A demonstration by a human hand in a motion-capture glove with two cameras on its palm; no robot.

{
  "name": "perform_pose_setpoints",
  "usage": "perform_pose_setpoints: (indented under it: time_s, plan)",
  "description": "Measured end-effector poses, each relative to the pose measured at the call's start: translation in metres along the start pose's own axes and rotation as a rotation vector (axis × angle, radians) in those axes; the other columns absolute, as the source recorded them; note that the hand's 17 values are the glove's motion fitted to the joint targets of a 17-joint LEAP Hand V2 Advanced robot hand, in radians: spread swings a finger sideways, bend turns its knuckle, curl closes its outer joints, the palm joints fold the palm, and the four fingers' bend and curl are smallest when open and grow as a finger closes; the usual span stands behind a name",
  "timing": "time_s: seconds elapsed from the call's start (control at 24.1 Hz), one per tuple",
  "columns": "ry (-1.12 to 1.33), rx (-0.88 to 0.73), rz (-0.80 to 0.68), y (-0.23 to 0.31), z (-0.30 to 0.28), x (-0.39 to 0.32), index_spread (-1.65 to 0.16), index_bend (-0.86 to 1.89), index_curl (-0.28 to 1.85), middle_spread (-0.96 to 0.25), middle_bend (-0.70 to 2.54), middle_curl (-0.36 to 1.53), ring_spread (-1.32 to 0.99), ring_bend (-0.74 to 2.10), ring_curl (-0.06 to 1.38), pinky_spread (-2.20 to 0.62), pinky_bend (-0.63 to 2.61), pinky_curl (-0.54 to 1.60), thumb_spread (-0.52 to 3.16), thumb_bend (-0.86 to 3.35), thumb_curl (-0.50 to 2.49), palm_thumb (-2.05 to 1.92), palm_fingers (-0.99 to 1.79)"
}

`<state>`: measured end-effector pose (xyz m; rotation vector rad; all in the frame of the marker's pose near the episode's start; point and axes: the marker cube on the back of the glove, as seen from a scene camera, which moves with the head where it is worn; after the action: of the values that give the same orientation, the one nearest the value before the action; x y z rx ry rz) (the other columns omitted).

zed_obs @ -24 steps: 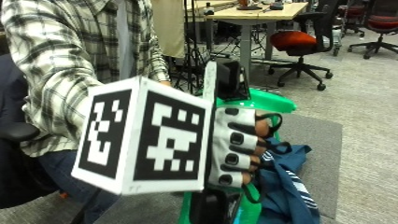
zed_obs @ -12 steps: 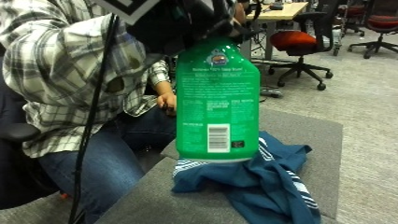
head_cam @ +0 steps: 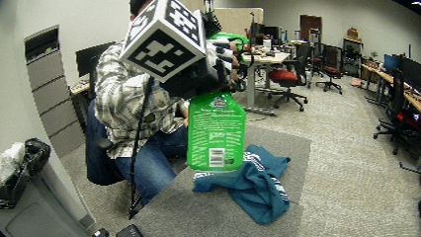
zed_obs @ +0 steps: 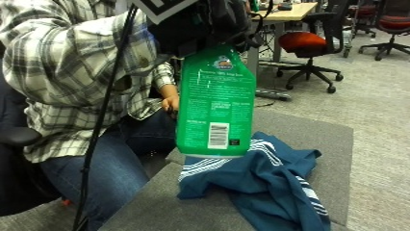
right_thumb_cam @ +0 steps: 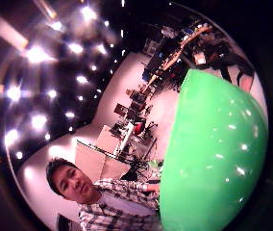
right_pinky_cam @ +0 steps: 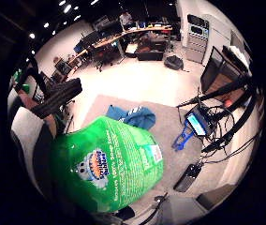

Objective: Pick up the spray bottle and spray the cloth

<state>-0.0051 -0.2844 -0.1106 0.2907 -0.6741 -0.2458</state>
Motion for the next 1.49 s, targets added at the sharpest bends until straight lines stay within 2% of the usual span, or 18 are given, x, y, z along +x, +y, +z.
perform_pose_setpoints:
  time_s: [0.62, 1.2, 1.49]
  plan:
    - [0.107, -0.371, -0.026, 0.032, 0.072, -0.018, -0.19, 0.32, 0.61, -0.12, 0.55, 0.55, -0.19, 0.61, 0.49, -0.13, 0.45, 0.37, 0.22, -0.03, 0.82, 1.07, 1.31]
    - [0.307, -0.893, 0.117, 0.097, 0.152, 0.008, -0.19, 0.31, 0.61, -0.12, 0.55, 0.55, -0.18, 0.61, 0.49, -0.14, 0.45, 0.37, 0.22, -0.03, 0.83, 1.06, 1.31]
    - [0.397, -1.093, 0.176, 0.130, 0.181, 0.021, -0.19, 0.31, 0.61, -0.12, 0.55, 0.55, -0.18, 0.61, 0.49, -0.14, 0.45, 0.37, 0.22, -0.03, 0.84, 1.06, 1.30]
